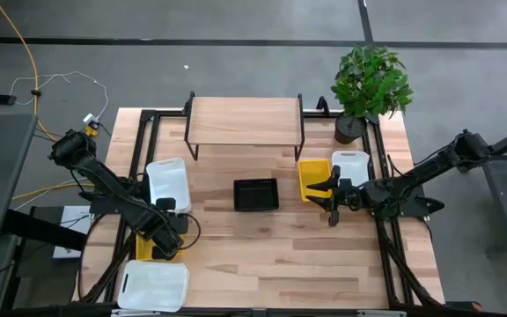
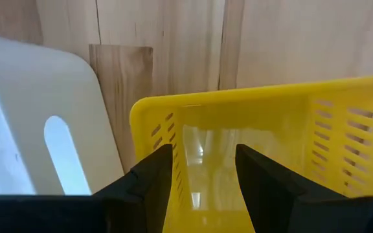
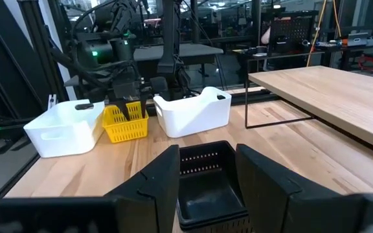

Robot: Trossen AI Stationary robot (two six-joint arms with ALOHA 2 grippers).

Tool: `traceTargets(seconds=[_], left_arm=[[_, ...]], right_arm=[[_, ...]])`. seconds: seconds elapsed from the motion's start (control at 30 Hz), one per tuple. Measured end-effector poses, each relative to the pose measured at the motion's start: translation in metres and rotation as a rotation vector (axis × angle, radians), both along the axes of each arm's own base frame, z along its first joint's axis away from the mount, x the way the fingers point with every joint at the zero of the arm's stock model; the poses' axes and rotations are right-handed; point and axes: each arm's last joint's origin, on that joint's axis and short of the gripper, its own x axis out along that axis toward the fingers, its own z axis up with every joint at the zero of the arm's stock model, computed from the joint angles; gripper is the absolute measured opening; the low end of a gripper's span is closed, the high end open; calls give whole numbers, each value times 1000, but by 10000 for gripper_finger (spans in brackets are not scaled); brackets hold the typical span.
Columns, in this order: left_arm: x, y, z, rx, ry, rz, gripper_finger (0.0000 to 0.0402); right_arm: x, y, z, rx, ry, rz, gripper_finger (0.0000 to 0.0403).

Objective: Stack baskets on shelf by color
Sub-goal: Stack the bottom yellow bin on the top yellow bins

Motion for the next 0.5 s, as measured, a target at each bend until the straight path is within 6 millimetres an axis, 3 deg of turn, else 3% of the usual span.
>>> traceTargets(seconds=[0.33, 0.5], left_arm=[[16, -7, 34, 55, -116, -54, 156], [14, -3, 34, 109, -101, -51, 156]], right_arm=[[0, 0, 0, 0, 0, 1, 138], [0, 0, 0, 0, 1, 1, 138]])
